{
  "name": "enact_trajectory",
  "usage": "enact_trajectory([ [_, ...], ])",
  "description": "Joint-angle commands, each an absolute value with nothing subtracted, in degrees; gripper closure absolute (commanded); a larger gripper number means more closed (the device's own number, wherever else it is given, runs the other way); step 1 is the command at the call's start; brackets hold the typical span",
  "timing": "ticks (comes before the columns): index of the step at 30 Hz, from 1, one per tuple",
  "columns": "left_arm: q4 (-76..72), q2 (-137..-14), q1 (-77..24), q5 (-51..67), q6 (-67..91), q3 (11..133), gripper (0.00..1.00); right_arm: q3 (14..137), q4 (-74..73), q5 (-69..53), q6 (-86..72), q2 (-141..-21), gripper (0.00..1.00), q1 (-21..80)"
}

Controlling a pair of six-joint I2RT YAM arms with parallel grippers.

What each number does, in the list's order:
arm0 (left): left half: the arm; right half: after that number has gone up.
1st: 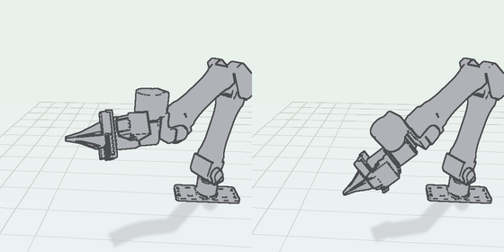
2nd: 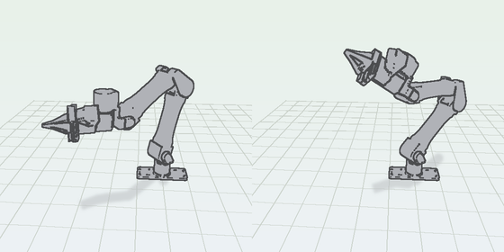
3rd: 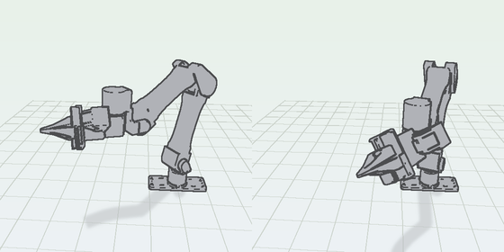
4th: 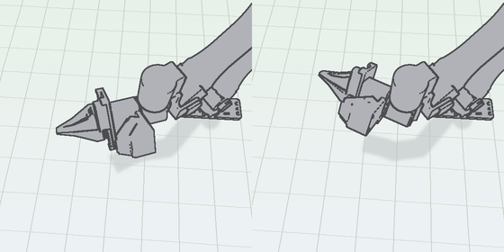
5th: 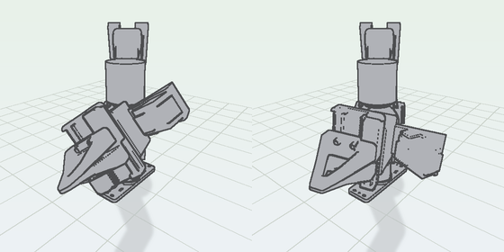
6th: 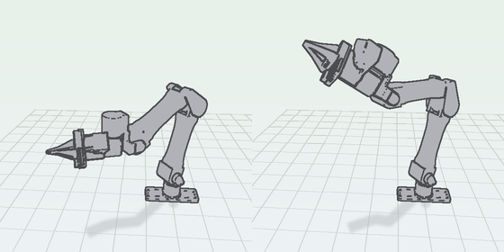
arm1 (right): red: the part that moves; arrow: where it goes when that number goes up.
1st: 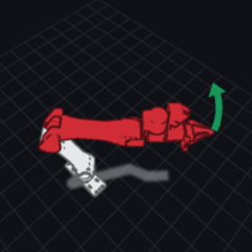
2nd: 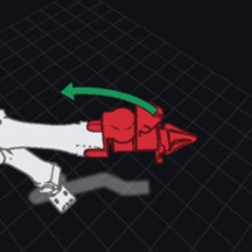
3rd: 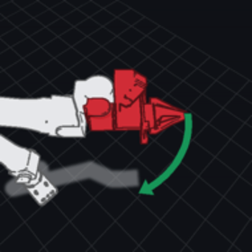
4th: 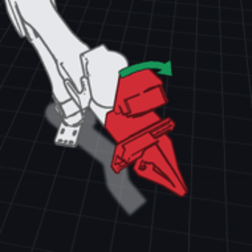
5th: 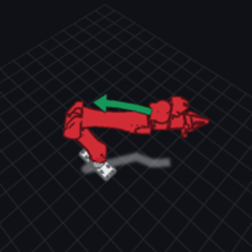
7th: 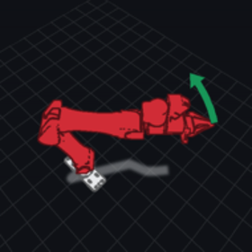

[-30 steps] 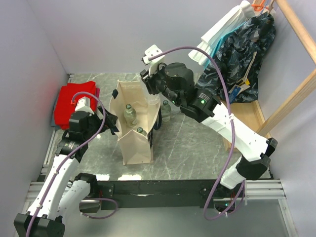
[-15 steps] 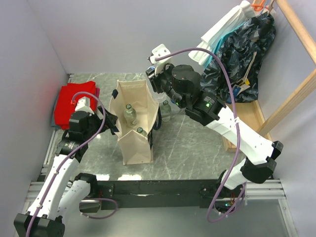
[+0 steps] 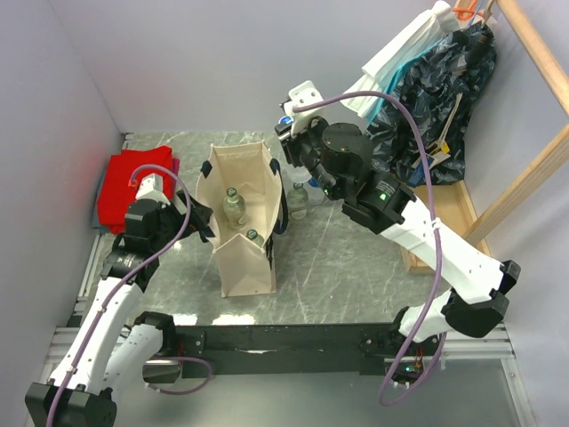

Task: Take the beverage out of the canvas bag
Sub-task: Place the drink at the center of the board.

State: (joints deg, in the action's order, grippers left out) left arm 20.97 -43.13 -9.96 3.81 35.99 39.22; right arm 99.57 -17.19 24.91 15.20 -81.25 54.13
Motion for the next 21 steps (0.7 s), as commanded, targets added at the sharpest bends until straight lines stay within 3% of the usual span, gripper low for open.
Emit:
enact_trajectory([
  [1, 20.1, -43.5, -10.1, 3.9, 34.8, 39.7, 0.01, 99.5, -4.5, 28.6, 18.0, -76.1, 1.0, 53.9],
  [21, 20.1, -43.9, -10.1, 4.1, 34.7, 39.7, 0.01, 92.5, -6.5, 27.4, 10.1, -71.5, 1.0, 46.3],
])
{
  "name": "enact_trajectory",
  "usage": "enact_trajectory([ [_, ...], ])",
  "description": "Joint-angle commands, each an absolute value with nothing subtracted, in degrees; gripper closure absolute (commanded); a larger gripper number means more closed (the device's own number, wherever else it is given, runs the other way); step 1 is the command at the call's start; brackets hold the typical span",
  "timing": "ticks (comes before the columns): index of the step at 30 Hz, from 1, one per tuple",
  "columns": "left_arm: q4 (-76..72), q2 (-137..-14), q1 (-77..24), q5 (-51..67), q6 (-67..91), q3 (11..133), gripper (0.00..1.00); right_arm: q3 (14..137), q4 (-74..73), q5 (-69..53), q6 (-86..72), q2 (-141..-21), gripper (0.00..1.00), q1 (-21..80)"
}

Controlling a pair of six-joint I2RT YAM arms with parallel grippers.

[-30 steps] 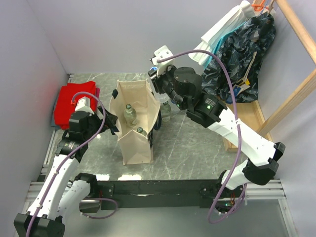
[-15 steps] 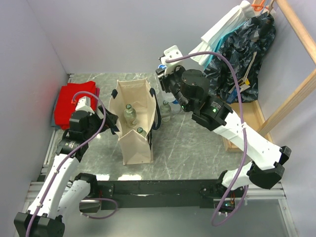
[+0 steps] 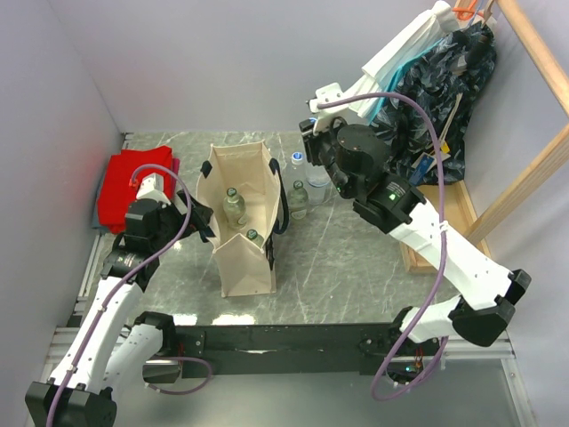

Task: Take the beverage out of the canvas bag
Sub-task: Place the drink at the center of the board.

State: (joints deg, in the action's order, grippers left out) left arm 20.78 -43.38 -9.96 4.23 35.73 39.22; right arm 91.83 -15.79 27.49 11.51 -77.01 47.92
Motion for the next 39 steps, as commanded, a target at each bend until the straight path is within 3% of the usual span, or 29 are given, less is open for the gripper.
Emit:
enact_trajectory([
  [1, 20.2, -43.9, -10.2, 4.1, 34.6, 39.8, 0.01, 91.9, -6.4, 27.3, 9.8, -71.1, 1.0, 45.6],
  [39, 20.0, -45.6, -10.1, 3.7, 33.8, 40.6, 0.01, 75.5, -1.5, 21.5, -4.1, -68.2, 1.0, 33.5],
])
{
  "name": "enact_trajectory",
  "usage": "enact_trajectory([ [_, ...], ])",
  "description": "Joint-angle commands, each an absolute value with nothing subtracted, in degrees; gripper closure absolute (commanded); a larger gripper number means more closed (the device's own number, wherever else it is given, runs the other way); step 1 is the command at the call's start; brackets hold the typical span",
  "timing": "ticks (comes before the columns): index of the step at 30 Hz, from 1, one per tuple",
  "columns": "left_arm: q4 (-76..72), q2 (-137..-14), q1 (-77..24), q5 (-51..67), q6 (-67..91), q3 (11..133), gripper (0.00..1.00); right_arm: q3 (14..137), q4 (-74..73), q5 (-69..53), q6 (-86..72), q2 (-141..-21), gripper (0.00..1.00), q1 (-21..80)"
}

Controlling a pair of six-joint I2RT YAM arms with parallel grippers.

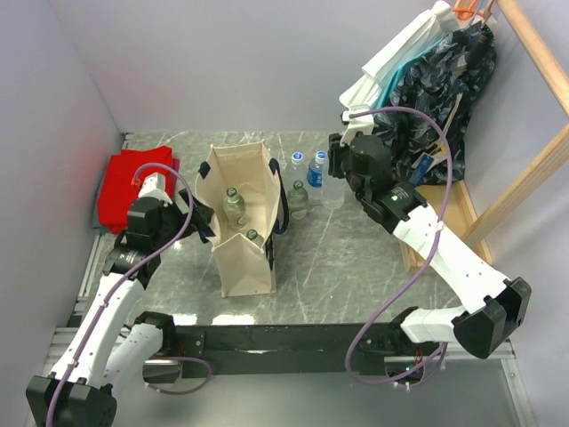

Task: Take the beverage out of the canvas bag
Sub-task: Place the drink at the center of the board.

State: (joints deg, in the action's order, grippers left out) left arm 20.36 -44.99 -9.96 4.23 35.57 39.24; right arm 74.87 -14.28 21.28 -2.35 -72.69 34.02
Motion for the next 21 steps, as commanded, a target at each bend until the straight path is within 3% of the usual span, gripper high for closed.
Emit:
enact_trajectory([
  [1, 20.0, -45.7, -10.1, 3.6, 33.8, 40.5, 0.01, 74.9, -1.1, 21.5, -4.4, -68.2, 1.0, 33.4],
  [21, 20.5, -45.6, -10.2, 3.2, 33.8, 40.7, 0.0, 61.2, 11.9, 22.7, -6.3, -67.5, 1.0, 32.2],
])
